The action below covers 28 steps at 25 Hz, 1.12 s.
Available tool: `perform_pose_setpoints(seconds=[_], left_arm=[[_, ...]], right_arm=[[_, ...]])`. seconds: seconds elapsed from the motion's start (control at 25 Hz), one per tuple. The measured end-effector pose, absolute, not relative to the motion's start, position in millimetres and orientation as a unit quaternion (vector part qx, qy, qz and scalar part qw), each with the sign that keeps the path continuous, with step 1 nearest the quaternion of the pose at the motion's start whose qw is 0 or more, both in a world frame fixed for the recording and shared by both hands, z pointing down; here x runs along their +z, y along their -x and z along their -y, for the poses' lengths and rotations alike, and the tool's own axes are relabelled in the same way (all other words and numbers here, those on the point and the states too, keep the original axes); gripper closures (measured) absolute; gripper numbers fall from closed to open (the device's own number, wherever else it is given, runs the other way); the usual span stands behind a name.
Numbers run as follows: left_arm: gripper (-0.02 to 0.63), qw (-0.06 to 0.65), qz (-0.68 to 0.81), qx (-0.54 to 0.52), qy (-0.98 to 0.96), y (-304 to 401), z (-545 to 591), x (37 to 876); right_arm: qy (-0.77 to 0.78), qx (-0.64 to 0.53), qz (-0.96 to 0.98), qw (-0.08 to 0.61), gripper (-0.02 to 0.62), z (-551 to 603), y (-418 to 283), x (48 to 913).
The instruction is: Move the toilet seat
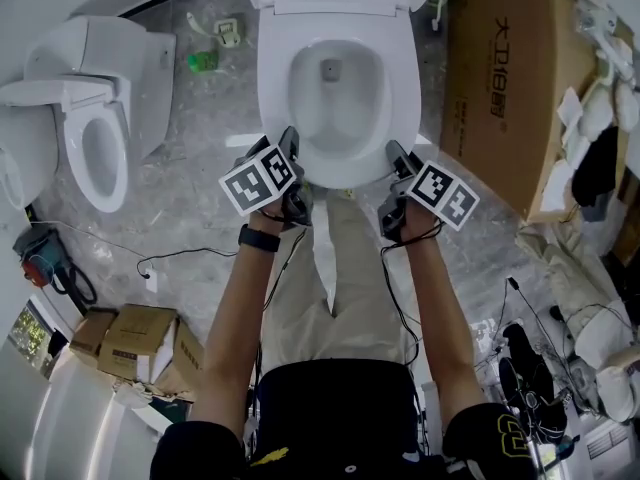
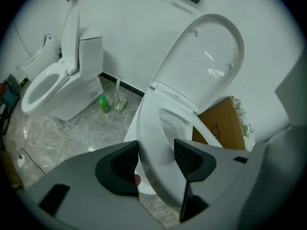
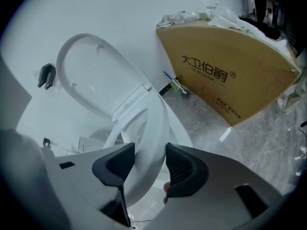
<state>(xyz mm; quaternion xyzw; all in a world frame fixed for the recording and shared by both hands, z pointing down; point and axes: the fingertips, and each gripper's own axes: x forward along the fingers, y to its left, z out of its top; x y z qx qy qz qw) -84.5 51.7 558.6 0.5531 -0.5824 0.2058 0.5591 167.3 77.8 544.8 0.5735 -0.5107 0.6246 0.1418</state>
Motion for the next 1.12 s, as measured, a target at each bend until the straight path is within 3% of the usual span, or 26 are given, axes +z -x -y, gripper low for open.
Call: perform_pose_setpoints(seconds=[1.12], left_arm=[[0.371, 0.592, 0.578, 0.068, -0.557, 91.7, 8.1, 481.8]], right_arm=[[-0.533, 0.660, 0.526, -0.052, 0.385, -9.7, -169.3, 463.0]])
